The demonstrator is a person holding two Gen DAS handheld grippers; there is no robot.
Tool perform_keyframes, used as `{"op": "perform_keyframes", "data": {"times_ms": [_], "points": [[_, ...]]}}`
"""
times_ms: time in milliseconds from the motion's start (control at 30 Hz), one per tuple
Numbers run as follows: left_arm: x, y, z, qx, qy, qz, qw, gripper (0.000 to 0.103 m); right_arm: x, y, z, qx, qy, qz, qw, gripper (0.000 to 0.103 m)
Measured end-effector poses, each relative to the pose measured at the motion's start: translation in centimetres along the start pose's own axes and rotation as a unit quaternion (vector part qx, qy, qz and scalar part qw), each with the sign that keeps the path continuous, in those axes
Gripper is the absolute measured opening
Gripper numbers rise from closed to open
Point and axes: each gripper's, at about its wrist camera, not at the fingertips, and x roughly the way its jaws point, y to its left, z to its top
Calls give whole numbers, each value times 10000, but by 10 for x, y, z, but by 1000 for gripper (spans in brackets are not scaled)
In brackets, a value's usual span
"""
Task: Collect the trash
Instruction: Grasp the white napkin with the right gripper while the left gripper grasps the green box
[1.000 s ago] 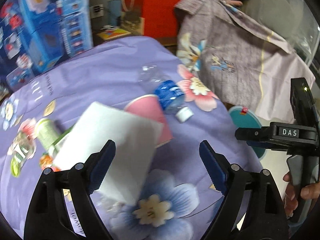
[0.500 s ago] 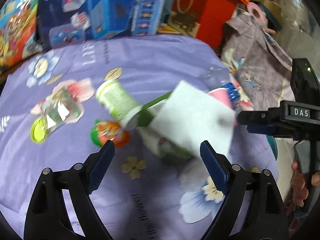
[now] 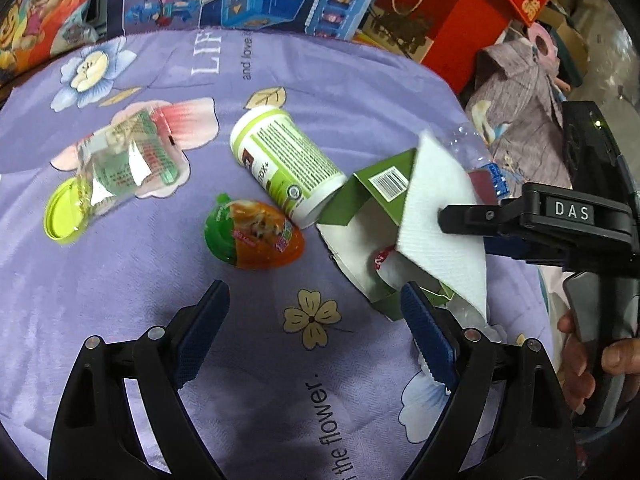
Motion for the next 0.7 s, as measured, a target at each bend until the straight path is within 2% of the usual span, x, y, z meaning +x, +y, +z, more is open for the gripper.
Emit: {"op": "perform_keyframes", "data": {"times_ms": [133,167,233,333,400,467,700], "points": [[6,-1,-1,6,71,-64,10000,88,-2,4,-2,-188,-190,-34,9996,77],[6,-1,-2,11,79,-76,9999,88,-2,6,-3,-251,-190,-7,9995,69],[7,-3,-3,35,90,-81,9999,88,-4,9,-5,-298,-236,37,9993,62],[6,-6,-3,47,93,-98,9999,88,-13,6,-6,-266,-367,32,9990,43],[5,-8,-4,57,90,-106,9999,88,-21,1,-7,-219,-429,67,9988,23],[4,-11,-4,75,78,-110,9999,88,-30,-6,-9,-168,-472,123,9987,15],[11,-40,2,367,97,-186,9991,88,-59,-33,-18,101,-741,198,9970,13]]}}
